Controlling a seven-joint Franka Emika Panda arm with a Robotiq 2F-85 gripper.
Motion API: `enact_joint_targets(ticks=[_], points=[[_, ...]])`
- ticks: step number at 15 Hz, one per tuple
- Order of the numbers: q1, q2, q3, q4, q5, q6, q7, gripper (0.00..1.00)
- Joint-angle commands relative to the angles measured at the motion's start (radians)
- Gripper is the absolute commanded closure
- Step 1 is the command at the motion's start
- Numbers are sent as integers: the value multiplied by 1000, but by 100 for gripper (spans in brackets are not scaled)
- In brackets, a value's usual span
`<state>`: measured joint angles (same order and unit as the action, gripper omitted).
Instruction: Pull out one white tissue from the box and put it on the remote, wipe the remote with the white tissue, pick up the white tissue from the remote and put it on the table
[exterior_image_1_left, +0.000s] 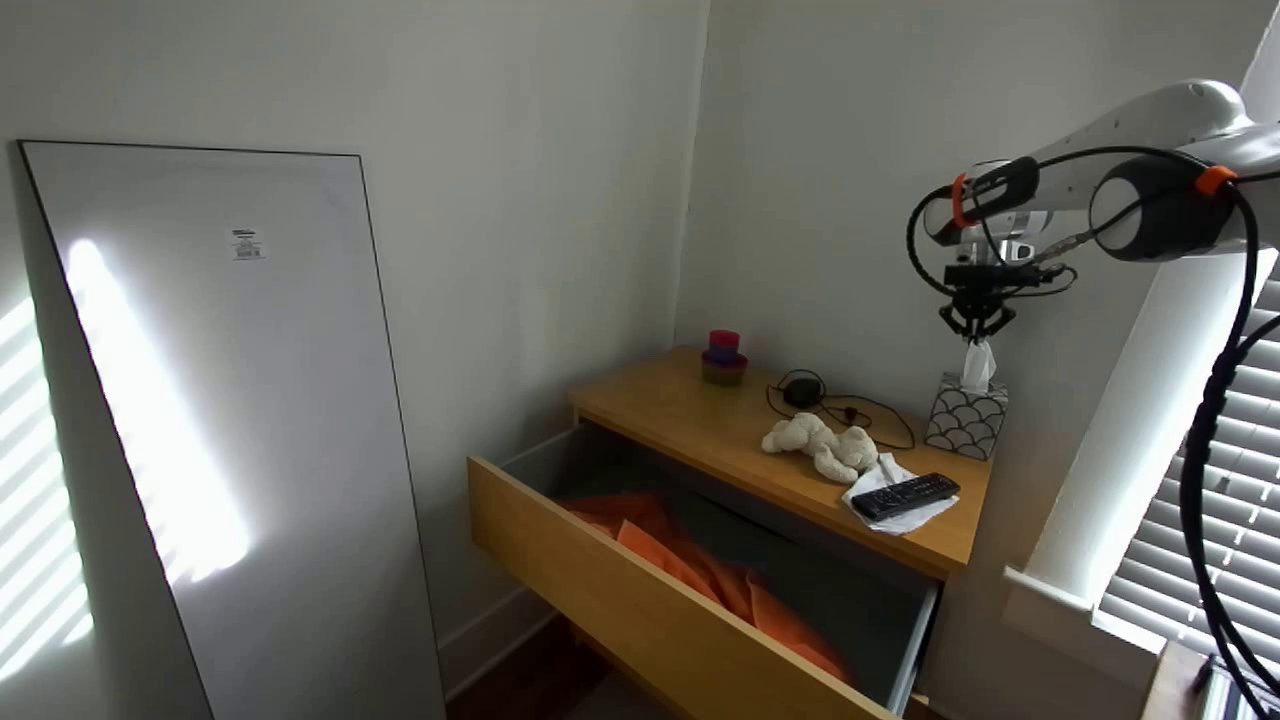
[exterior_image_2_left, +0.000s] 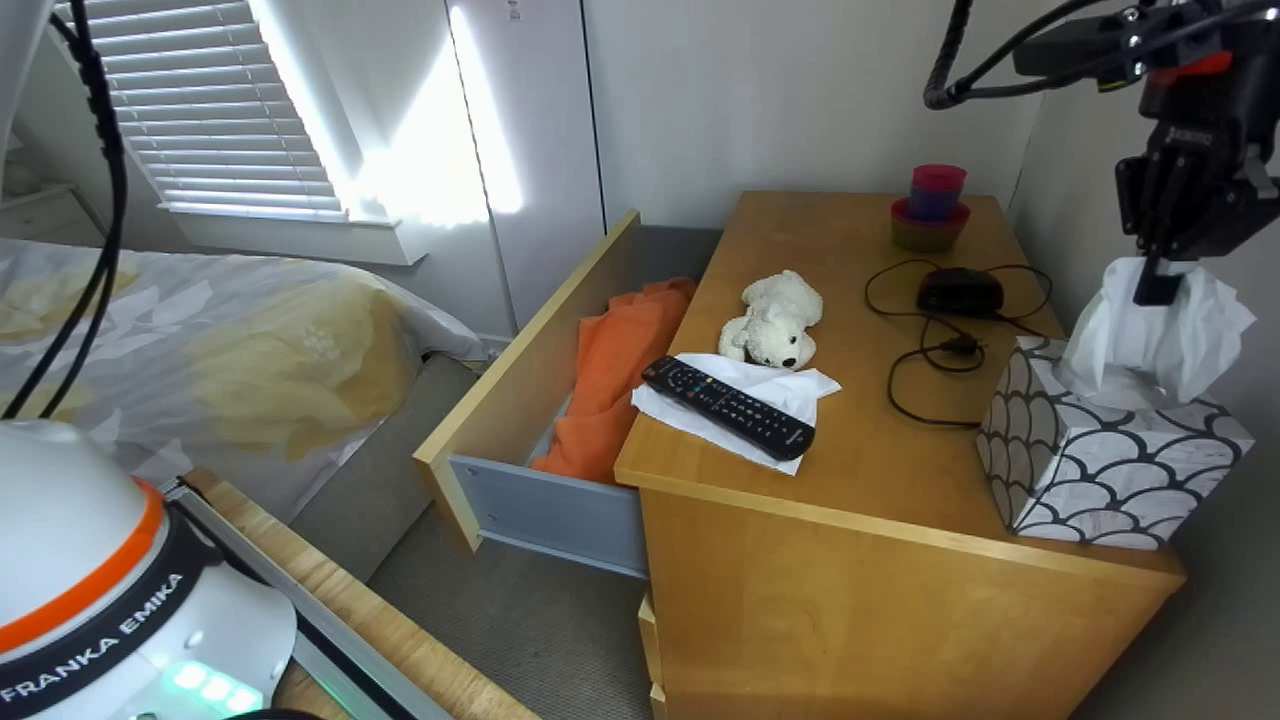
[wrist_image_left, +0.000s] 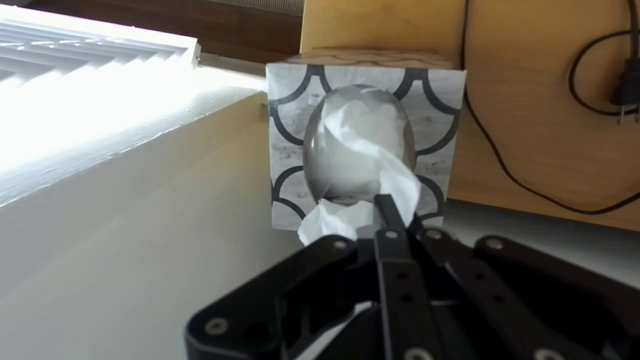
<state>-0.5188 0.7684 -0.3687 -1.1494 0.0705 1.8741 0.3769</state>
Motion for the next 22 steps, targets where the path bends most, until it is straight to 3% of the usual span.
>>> enact_joint_targets(ticks=[1,8,14,22], points=[[16,-58,9,-46,15,-37,9,100],[106,-311,-3,-282,-2,51,27,100],[151,-519,4,-453,-15,46,15,100],[190,-691,66,-660,17,-13,-235,100]])
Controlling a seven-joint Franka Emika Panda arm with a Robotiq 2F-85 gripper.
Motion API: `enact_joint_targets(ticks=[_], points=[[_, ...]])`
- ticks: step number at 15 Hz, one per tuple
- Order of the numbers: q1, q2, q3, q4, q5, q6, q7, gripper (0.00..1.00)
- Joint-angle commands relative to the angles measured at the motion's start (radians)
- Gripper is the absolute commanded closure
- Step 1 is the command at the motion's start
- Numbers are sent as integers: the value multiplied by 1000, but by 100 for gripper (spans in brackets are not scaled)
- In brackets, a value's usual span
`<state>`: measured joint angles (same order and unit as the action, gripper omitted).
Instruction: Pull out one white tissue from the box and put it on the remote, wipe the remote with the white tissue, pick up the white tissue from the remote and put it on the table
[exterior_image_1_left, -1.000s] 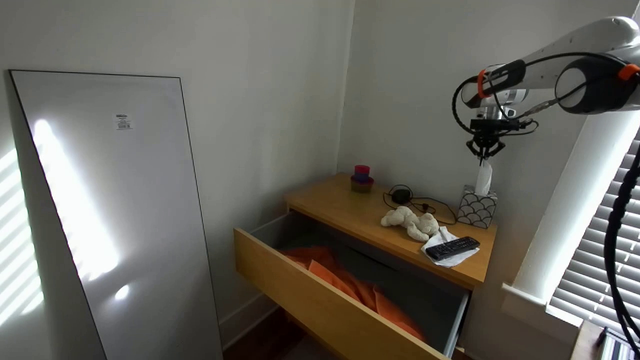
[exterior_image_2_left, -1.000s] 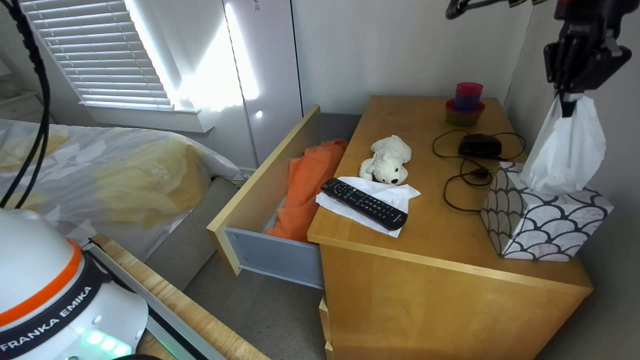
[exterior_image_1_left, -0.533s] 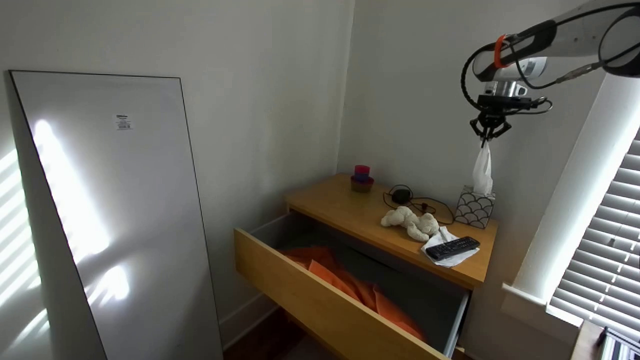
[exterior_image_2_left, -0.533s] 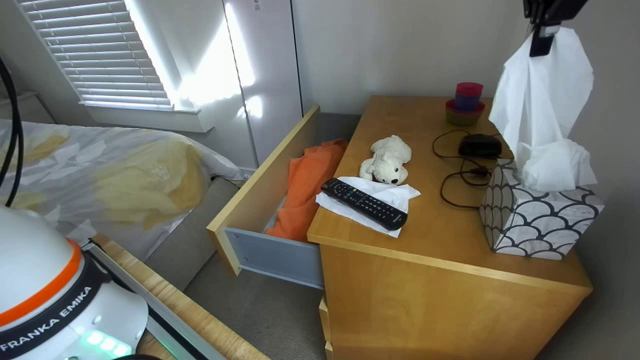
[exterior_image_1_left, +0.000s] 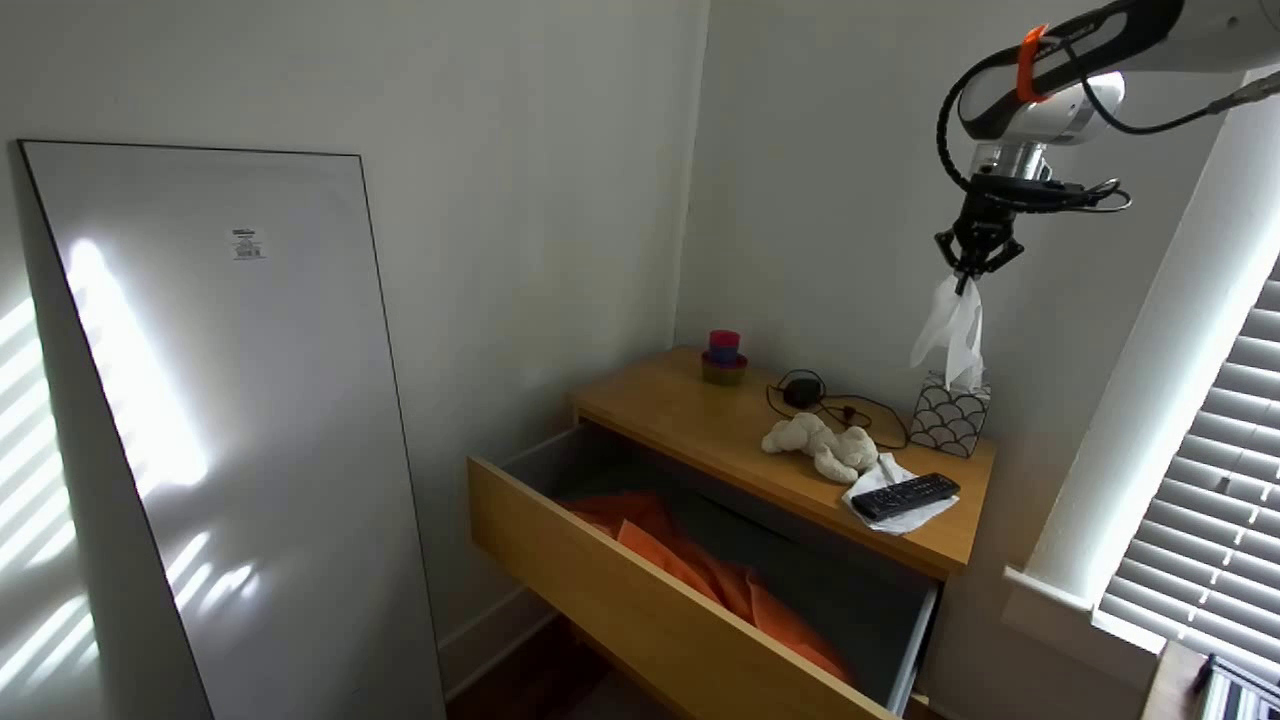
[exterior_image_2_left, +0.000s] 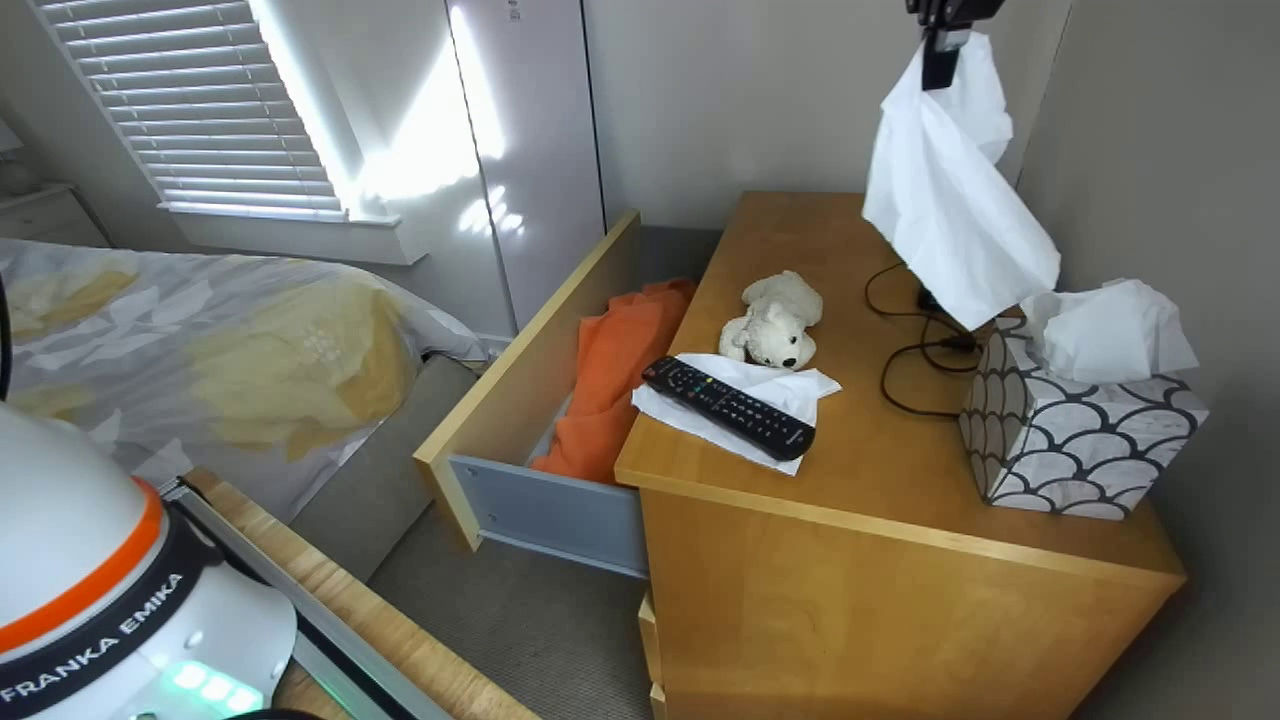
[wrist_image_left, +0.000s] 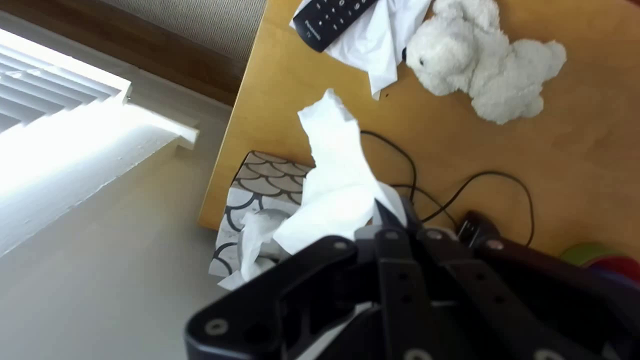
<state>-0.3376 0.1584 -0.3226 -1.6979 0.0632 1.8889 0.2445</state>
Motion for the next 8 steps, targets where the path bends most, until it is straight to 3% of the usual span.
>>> enact_joint_targets(ticks=[1,8], points=[[11,-88,25,-125,34,-53,-140,100],[17,-68,42,-157,35,-244,-323,100]])
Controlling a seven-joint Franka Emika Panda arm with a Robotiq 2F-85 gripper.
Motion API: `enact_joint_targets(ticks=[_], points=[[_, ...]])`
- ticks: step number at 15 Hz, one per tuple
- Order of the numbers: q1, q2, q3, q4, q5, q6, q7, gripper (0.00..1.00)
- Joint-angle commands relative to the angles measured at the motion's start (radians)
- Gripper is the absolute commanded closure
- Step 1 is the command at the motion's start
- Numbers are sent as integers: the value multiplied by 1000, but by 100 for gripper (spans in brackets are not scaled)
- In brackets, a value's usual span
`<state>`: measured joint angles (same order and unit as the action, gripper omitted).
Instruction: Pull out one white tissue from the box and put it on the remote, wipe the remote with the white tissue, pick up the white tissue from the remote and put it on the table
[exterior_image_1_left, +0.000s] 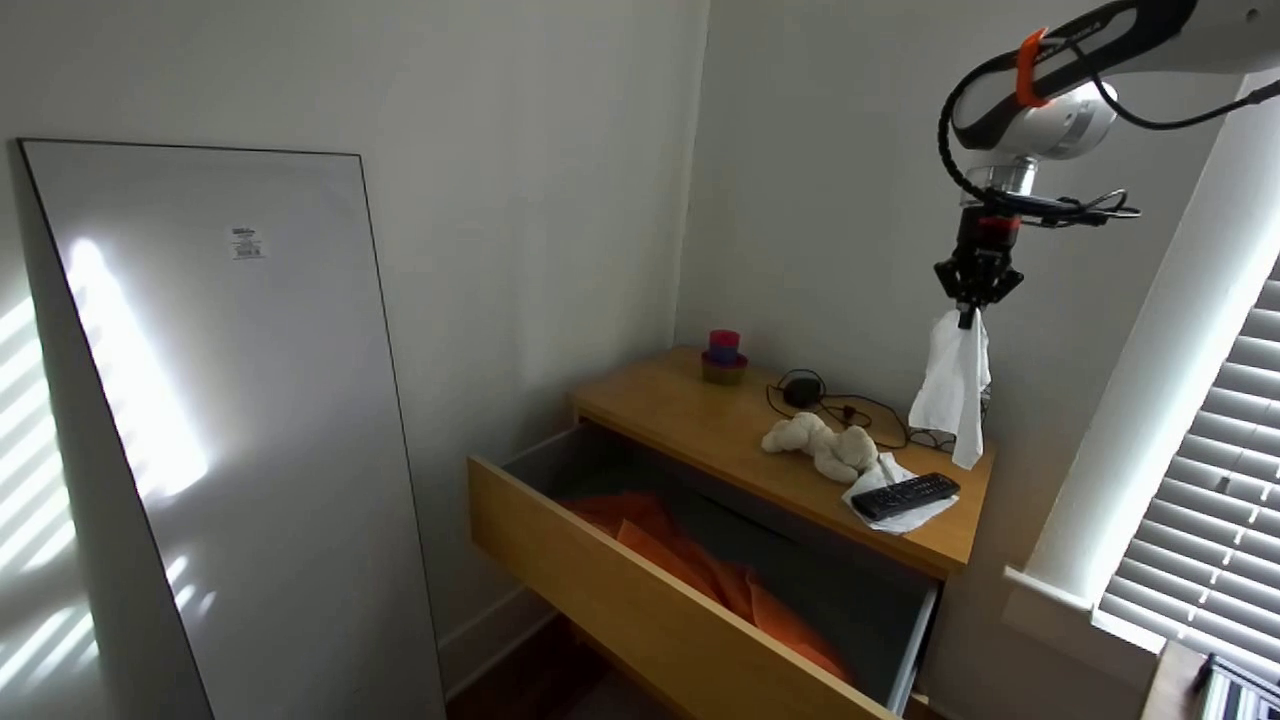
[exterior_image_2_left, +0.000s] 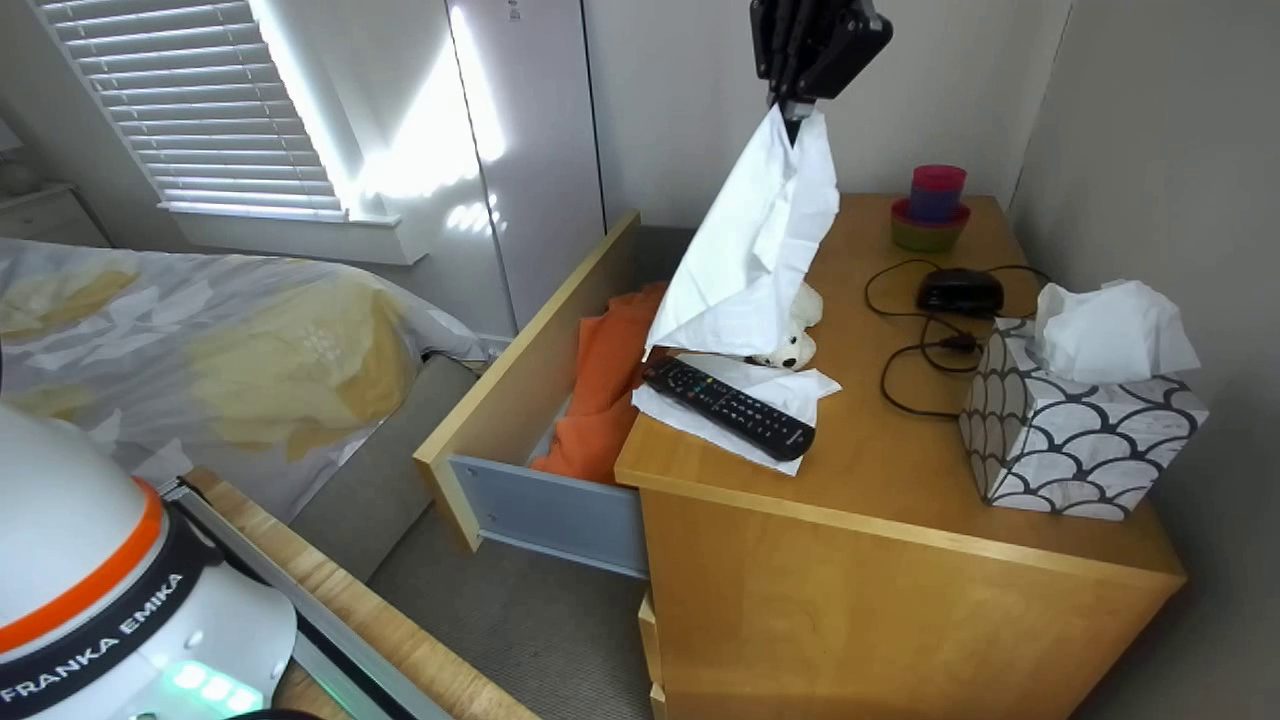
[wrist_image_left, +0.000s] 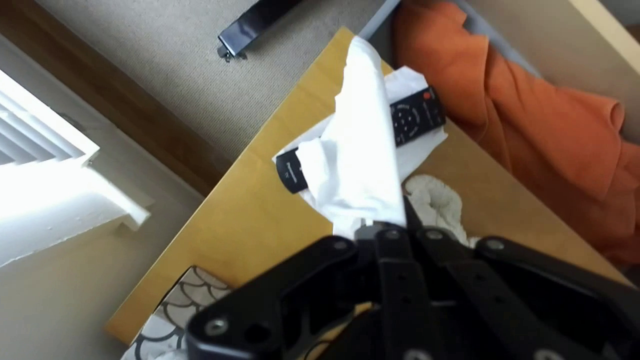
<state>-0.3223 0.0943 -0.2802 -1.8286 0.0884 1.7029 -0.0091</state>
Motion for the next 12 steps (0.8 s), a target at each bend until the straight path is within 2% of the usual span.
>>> enact_joint_targets(ticks=[1,6,8,12], points=[[-1,14,-2,-18,12,-87,-93,100],[-26,82,-3,-5,100,-61,-218,100],[-16,71,-1,-6,62,-67,-179,99],[-22,95,0,-1,73,-67,-193,99]])
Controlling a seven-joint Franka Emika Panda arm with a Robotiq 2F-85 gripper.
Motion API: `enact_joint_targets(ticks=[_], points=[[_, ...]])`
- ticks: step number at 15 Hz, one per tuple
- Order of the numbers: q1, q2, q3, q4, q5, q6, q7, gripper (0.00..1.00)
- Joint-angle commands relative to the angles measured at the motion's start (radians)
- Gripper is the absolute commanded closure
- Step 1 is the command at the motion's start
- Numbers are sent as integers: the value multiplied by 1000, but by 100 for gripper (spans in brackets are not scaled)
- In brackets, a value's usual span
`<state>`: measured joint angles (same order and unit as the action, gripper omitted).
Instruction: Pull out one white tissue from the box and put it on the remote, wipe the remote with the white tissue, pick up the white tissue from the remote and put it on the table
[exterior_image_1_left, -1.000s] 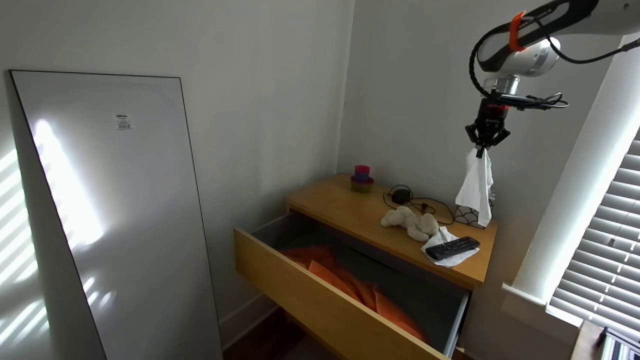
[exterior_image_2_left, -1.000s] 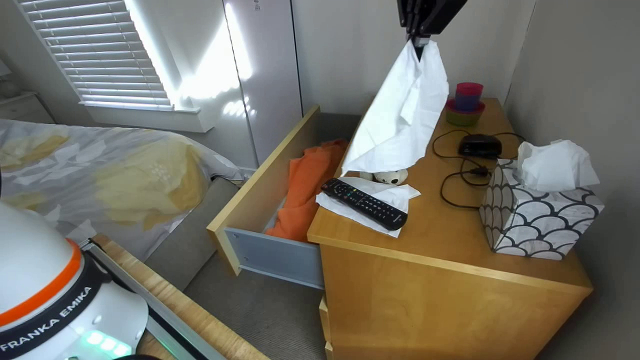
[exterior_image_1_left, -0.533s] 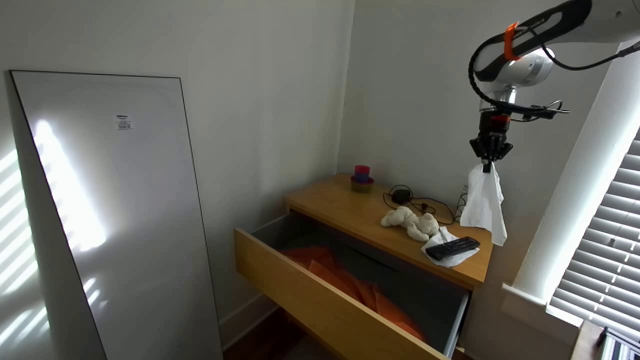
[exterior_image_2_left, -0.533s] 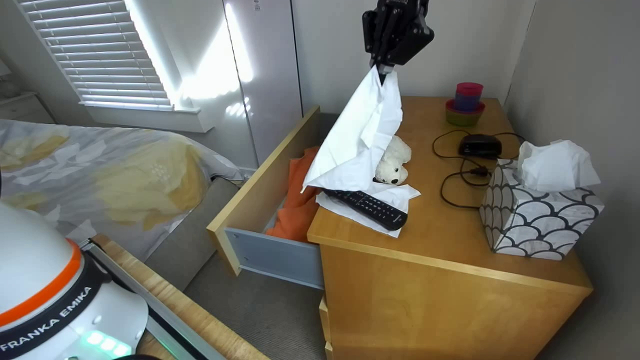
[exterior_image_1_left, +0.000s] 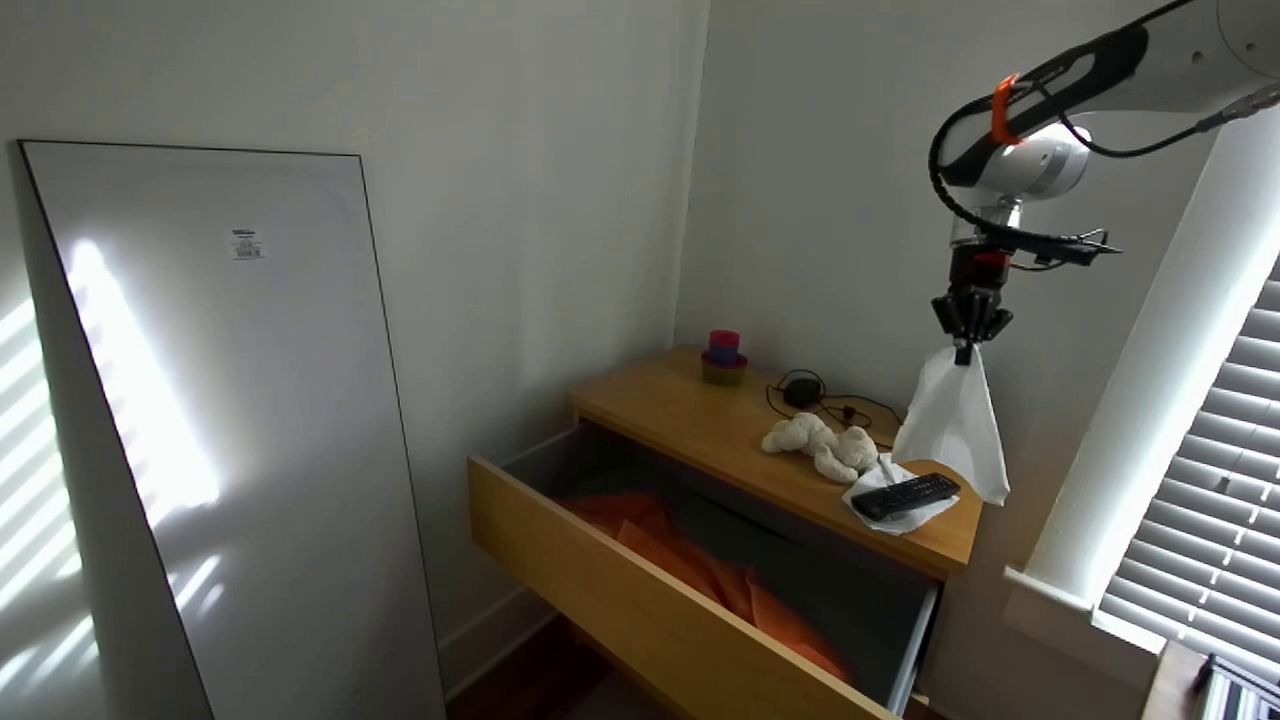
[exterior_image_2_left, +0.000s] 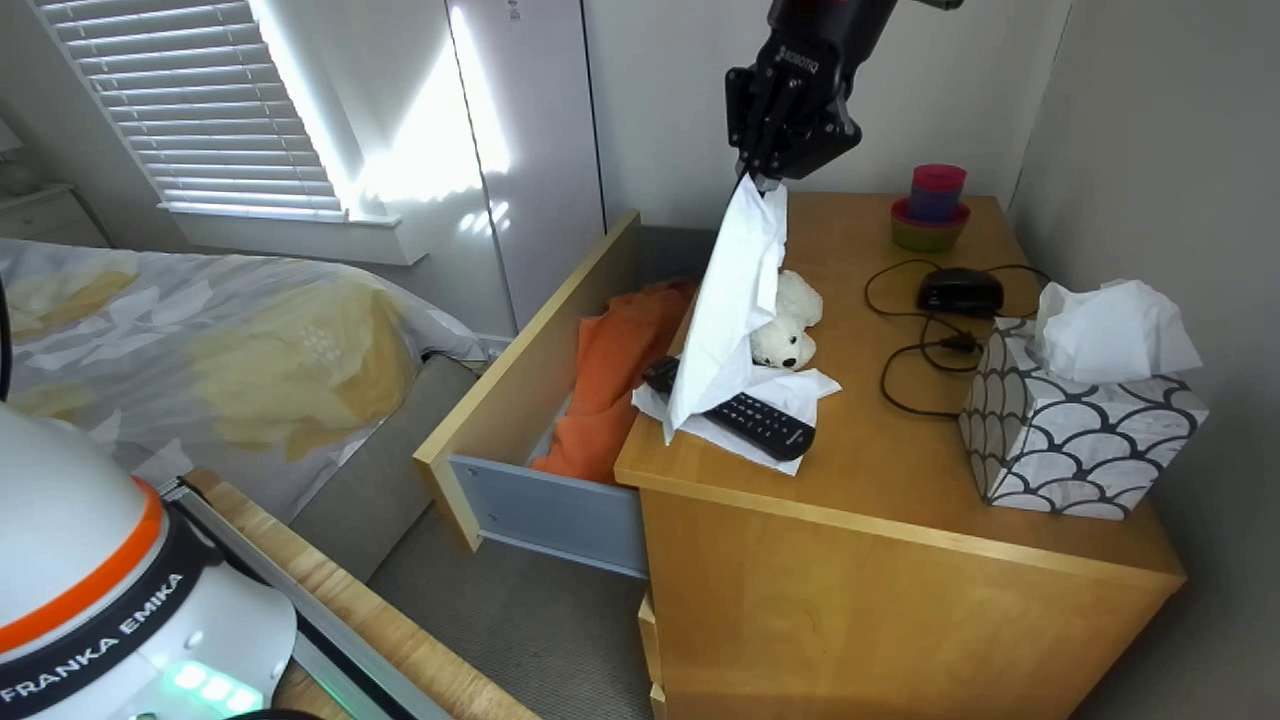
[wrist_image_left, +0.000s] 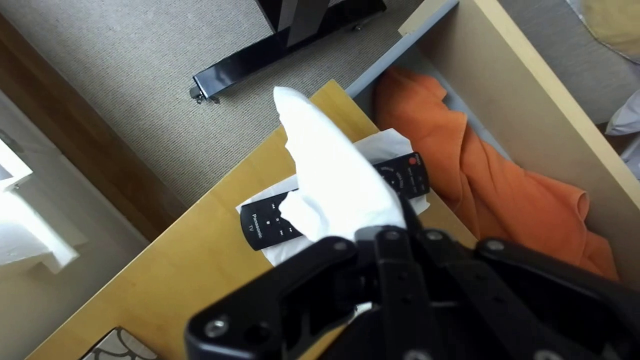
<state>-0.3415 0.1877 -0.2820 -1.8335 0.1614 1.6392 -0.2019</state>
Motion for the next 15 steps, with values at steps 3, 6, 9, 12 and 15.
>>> enact_joint_targets(ticks=[3,6,9,12,15], points=[[2,10,8,2,4,16,-11,100],[14,21,32,-2,23,44,-52,100],[22,53,63,6,67,78,-102,100],[9,93,87,13,125,139,-189,100],[-22,134,92,19,203,153,-273,100]])
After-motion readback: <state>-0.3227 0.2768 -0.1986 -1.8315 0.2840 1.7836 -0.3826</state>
